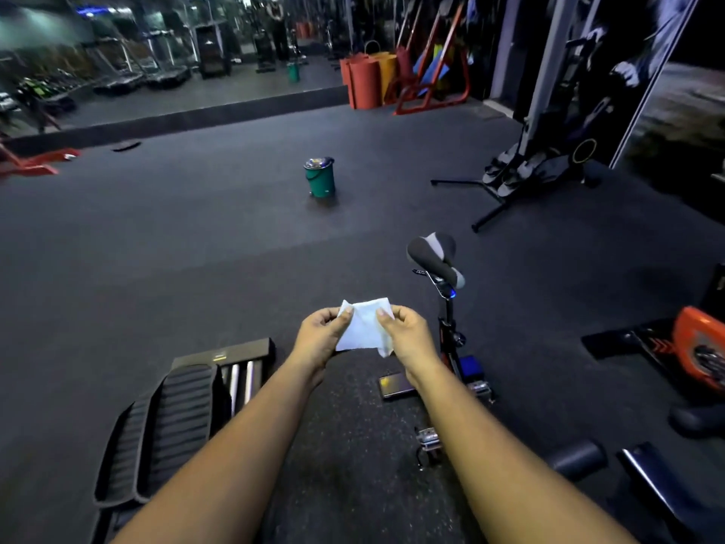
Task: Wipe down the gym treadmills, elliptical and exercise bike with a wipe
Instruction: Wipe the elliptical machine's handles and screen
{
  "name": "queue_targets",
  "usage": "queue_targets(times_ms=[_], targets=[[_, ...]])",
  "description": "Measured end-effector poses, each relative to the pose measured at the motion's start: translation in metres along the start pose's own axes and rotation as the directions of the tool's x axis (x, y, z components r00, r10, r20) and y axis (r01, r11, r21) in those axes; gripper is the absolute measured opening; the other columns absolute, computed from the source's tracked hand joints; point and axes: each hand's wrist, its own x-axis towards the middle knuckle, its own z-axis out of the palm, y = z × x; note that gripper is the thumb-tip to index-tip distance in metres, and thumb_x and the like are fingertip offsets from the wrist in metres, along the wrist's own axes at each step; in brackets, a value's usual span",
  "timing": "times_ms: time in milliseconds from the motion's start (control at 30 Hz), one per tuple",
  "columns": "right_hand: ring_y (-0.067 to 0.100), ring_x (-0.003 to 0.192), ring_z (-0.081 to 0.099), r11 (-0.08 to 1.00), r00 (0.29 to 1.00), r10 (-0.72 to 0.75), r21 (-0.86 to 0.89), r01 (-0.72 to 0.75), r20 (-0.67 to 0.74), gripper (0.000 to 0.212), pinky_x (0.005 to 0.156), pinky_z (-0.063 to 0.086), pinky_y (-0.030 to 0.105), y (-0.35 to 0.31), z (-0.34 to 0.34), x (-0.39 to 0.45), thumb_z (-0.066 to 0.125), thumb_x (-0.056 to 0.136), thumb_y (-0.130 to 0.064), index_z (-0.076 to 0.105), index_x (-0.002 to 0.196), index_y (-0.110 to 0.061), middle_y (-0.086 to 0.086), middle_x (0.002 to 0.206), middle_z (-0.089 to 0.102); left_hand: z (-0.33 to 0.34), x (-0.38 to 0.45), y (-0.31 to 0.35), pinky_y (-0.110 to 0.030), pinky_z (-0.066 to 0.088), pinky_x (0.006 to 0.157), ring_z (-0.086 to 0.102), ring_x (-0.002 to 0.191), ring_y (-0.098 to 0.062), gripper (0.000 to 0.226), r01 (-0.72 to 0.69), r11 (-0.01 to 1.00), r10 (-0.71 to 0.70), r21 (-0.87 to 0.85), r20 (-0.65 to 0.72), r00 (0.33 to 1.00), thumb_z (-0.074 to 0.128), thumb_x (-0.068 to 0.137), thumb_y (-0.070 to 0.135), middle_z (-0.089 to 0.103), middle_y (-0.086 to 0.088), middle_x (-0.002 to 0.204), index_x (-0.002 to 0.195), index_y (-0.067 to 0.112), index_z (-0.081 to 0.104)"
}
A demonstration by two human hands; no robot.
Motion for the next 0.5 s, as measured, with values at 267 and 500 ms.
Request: queue_targets(times_ms=[267,500], targets=[[0.012,0.072,0.060,0.990,0.979,0.092,-0.087,-0.109,-0.184,0.012,0.064,0.047,0.028,0.050,-0.051,0.042,0.064,0.098,-0.018,0.071,0.095,-0.009,0.007,0.087,0.074,0.052,0.068,-0.027,-0.042,0.049,0.079,0.064,0.086,-0.028,0.029,0.145,0.989,-0.142,-0.013,0.117,0.983,0.066,0.097,0.043,0.072,-0.014,0.094,0.094,0.014,0.069],[0.014,0.062,0.047,0.920,0.930,-0.016,-0.370,-0.130,-0.368,0.032,0.061,0.037,0.034,0.060,-0.065,0.084,0.061,0.099,-0.029,0.060,0.074,-0.009,-0.007,0.062,0.055,0.080,0.139,-0.038,-0.039,0.048,0.073,0.060,0.079,-0.024,0.034,0.067,0.997,-0.074,0.034,0.280,0.957,0.062,0.099,0.042,0.069,-0.012,0.085,0.091,0.009,0.068]])
